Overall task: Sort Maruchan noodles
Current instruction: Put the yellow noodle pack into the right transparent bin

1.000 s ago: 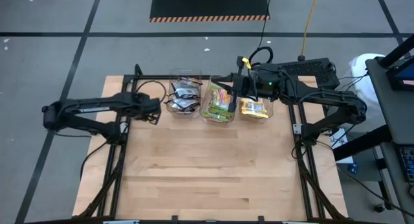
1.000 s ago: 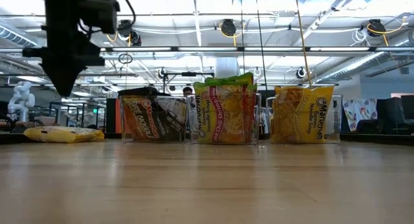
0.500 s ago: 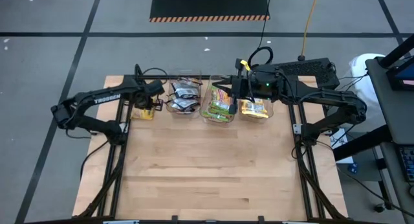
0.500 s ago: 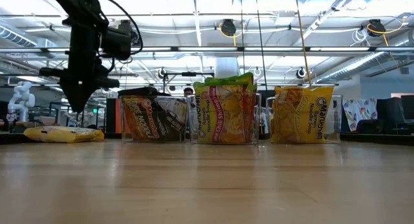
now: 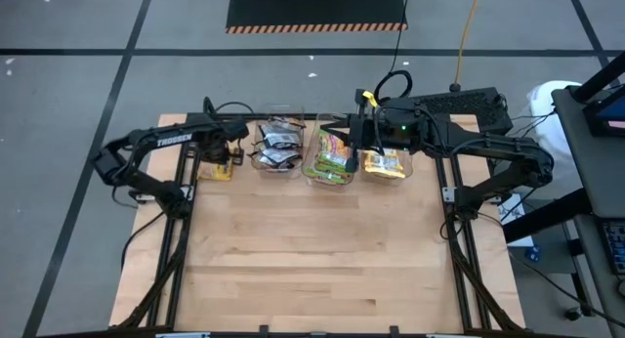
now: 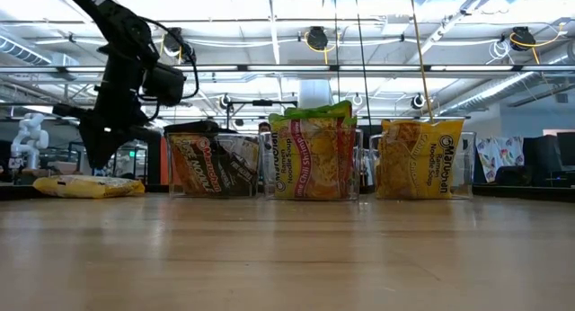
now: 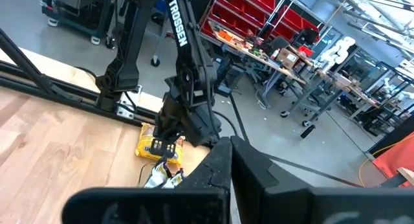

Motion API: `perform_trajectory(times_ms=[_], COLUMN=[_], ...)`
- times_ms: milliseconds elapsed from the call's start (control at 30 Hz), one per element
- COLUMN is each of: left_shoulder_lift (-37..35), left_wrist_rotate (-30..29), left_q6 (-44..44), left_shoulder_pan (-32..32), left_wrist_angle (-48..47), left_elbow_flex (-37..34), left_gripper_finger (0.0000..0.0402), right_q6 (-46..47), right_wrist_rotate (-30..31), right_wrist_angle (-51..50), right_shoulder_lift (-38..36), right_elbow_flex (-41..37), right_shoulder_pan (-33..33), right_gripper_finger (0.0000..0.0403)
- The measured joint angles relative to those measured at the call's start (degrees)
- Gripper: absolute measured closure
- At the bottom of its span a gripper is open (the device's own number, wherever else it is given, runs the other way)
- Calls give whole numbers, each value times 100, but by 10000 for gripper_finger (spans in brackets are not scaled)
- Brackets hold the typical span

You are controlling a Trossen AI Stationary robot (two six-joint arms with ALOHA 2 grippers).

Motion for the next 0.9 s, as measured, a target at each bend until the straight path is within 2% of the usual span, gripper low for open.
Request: perform_trajectory(times_ms=[133,300,600,900], left_shoulder_lift=[256,531,560,435], left_wrist_rotate=[20,332,447,1465], left_q6=[58,260,342,151], left_shoulder_pan=[0,0,-67,-730], left_wrist_angle=[5,86,230,-52], left_elbow_flex=[0,-79,-335,-386], left_gripper_finger=[346,346,346,346], right_q6=[0,0,-50,-66], right_wrist_rotate=[1,2,13,20], right_wrist_angle=[0,-2,-24,-35], right_shoulder_lift=[0,0,0,0], right_elbow_flex=[0,0,0,0], right_shoulder_pan=[0,18,245,304], right_gripper_finger=[403,403,403,403])
